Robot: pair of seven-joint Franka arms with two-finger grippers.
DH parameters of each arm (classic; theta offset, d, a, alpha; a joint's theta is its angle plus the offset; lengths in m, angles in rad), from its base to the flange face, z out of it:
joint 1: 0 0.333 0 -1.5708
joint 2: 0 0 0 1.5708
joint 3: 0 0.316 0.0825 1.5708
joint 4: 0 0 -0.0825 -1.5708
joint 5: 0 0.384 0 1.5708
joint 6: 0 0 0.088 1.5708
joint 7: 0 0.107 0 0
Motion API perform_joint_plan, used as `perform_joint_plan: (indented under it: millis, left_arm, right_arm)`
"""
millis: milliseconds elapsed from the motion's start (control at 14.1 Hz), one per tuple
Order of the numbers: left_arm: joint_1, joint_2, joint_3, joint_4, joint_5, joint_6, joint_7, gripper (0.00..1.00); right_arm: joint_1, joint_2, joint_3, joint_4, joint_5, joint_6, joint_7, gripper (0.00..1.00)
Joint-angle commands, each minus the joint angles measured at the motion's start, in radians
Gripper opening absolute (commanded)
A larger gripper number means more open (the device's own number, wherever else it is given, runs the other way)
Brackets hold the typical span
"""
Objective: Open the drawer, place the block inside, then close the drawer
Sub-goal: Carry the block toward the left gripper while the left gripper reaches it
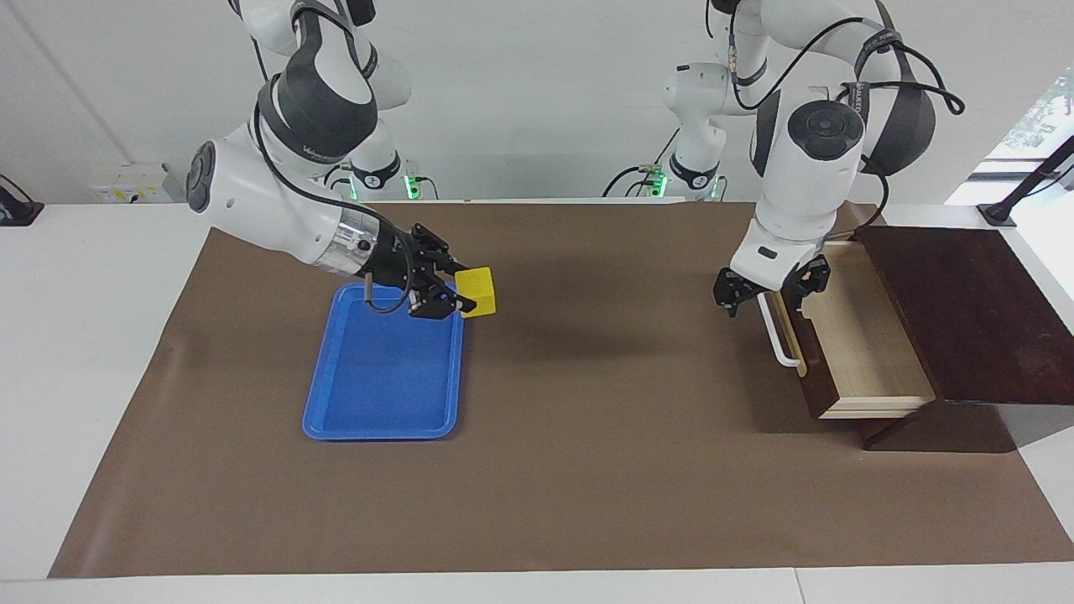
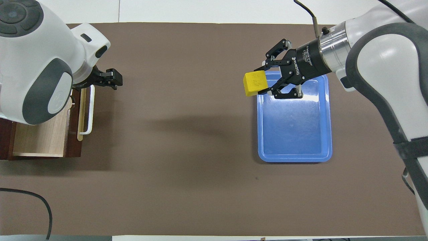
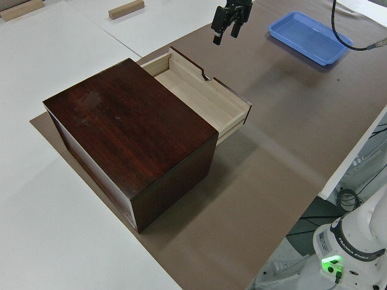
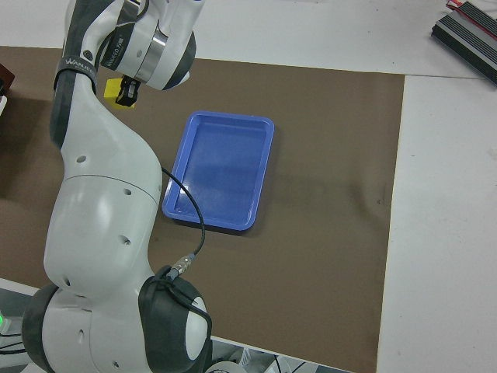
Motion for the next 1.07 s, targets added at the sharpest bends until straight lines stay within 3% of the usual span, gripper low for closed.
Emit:
perform_joint_plan:
  millis: [0,426,710,994]
  left_arm:
    - [-0.060,0.043,0.007,0.084,-0.067,-0.026,-0.378,1.00]
    - [-0.165,0.112,0.010,0.227,-0.139,-0.054,-1.195,1.00]
    - [-0.203,0.207,0.020,0.374,-0.138,-0.078,-1.517,1.00]
    - [-0.273,0.223,0.041,0.383,-0.138,-0.080,-1.680,1.00]
  right_arm:
    - [0.012,0.003,0.014,0.015,-0.001,0.033,0.059,0.00]
    - [0.126,0.002,0.013,-0.013,-0.001,0.170,0.125,0.00]
    - [0.129,0.000,0.013,-0.019,-0.001,0.175,0.128,0.00]
    - [0.145,0.003,0.015,-0.022,-0.001,0.210,0.139,0.00]
